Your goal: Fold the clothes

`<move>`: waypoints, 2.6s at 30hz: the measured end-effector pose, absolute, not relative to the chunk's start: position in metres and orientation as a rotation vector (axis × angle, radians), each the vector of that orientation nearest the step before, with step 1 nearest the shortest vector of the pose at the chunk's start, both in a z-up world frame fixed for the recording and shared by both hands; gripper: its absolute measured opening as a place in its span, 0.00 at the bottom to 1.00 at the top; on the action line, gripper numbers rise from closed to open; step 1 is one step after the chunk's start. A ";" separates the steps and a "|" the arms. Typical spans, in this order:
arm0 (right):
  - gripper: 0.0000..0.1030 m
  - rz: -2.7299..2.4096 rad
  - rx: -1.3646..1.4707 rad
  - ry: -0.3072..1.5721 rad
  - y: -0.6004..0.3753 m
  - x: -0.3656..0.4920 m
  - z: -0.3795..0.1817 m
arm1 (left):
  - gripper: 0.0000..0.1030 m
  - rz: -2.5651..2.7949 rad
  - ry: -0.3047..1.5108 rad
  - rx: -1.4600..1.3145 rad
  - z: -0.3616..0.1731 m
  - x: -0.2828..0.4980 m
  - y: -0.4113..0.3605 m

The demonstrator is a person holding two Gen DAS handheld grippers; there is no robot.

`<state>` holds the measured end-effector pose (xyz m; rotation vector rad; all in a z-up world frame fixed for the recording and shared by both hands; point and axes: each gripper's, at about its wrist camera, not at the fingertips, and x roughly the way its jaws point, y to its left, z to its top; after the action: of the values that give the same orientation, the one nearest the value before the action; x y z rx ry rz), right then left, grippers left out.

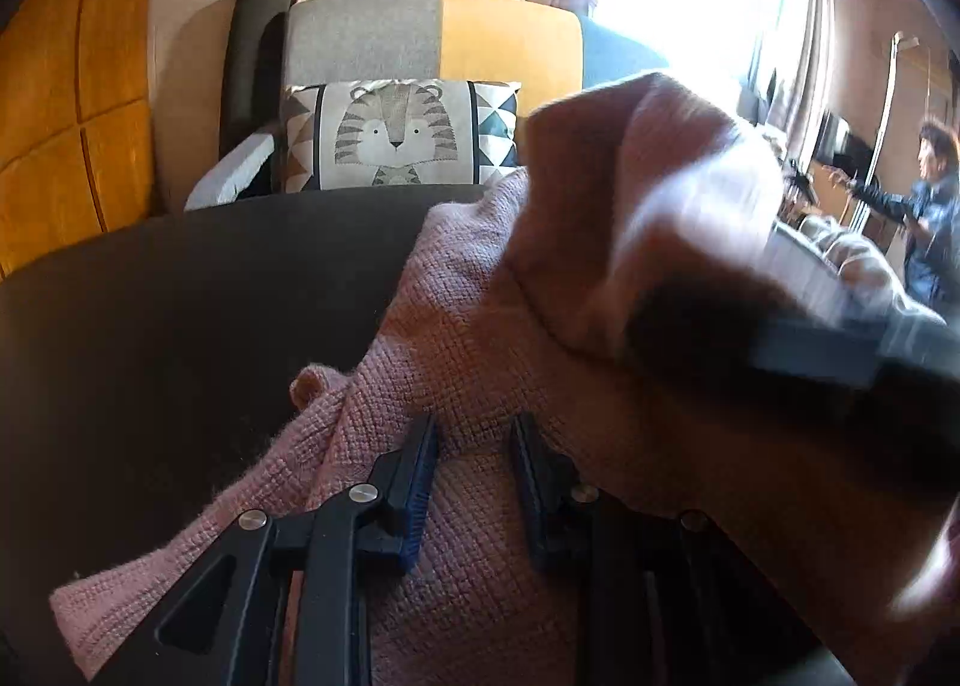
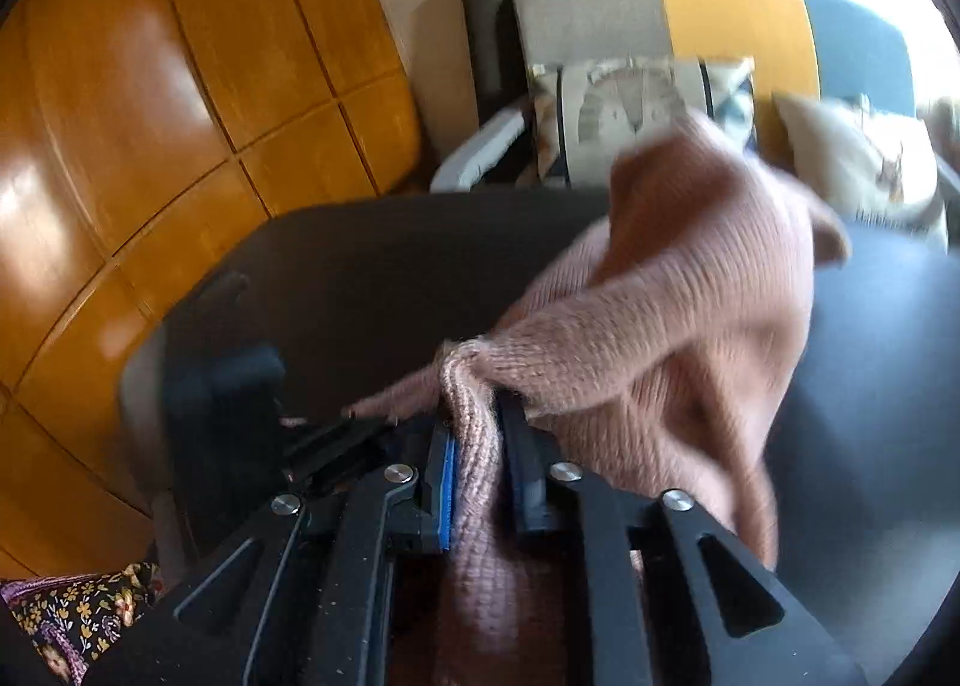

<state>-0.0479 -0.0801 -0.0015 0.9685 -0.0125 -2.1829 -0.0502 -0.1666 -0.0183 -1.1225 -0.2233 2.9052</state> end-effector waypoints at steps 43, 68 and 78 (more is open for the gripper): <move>0.12 -2.074 0.917 0.188 -0.141 -0.014 -0.010 | 0.25 3.088 -0.913 -1.206 0.009 -0.008 -0.281; 0.52 -2.316 1.249 -0.237 0.030 -0.068 -0.080 | 0.25 2.989 -0.748 -1.237 -0.042 -0.024 -0.240; 0.06 -2.421 1.106 -0.266 0.047 -0.073 -0.056 | 0.25 2.967 -0.793 -1.214 -0.045 -0.024 -0.243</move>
<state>-0.0728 0.0473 -0.0561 1.1060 -0.2664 -2.4212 -0.0245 -0.2434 -0.0452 -1.2136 -0.7928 2.9673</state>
